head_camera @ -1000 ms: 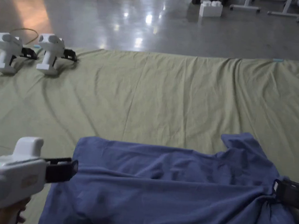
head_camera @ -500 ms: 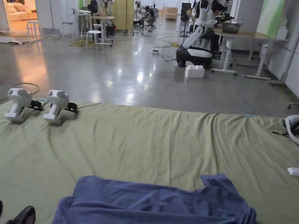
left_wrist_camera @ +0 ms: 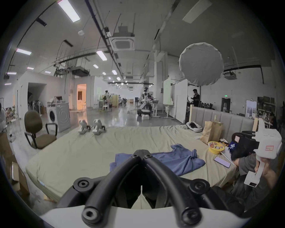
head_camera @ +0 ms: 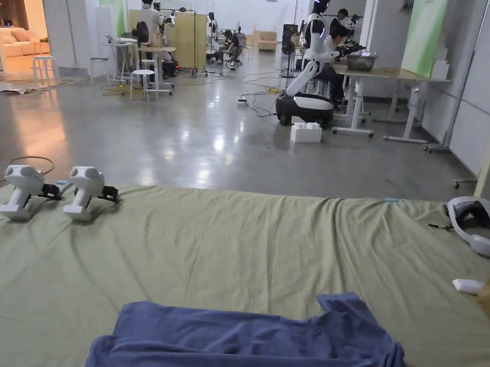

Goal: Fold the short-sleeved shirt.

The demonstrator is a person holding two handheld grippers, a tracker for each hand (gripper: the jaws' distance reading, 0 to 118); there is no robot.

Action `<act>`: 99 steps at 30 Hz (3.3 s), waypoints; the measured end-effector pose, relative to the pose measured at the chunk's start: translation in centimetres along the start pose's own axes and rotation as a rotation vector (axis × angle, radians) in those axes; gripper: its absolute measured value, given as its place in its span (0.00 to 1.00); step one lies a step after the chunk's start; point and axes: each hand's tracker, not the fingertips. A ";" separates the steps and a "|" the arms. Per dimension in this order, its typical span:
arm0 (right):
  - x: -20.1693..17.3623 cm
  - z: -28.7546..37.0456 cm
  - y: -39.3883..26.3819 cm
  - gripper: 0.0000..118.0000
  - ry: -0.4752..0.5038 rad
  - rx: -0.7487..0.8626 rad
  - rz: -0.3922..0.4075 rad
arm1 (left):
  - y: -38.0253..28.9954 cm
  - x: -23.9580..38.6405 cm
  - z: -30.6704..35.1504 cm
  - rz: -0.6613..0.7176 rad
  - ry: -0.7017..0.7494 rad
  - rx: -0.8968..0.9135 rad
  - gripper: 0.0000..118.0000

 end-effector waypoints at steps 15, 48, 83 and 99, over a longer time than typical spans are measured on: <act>3.5 -3.2 -5.8 0.02 -0.003 -0.267 -0.206 | -15.2 -12.2 -25.7 0.403 0.112 -0.602 0.81; 12.9 -29.7 -18.0 0.16 -0.122 -0.702 -0.226 | -18.5 -11.3 -31.5 0.228 0.162 -0.765 0.10; 8.0 -3.4 -3.9 0.70 -0.105 -0.208 -0.107 | -2.1 -6.9 -2.1 0.089 0.075 -0.084 0.91; 1.6 1.0 3.8 0.03 0.031 0.045 -0.110 | 4.3 4.3 2.6 -0.108 0.004 0.153 0.01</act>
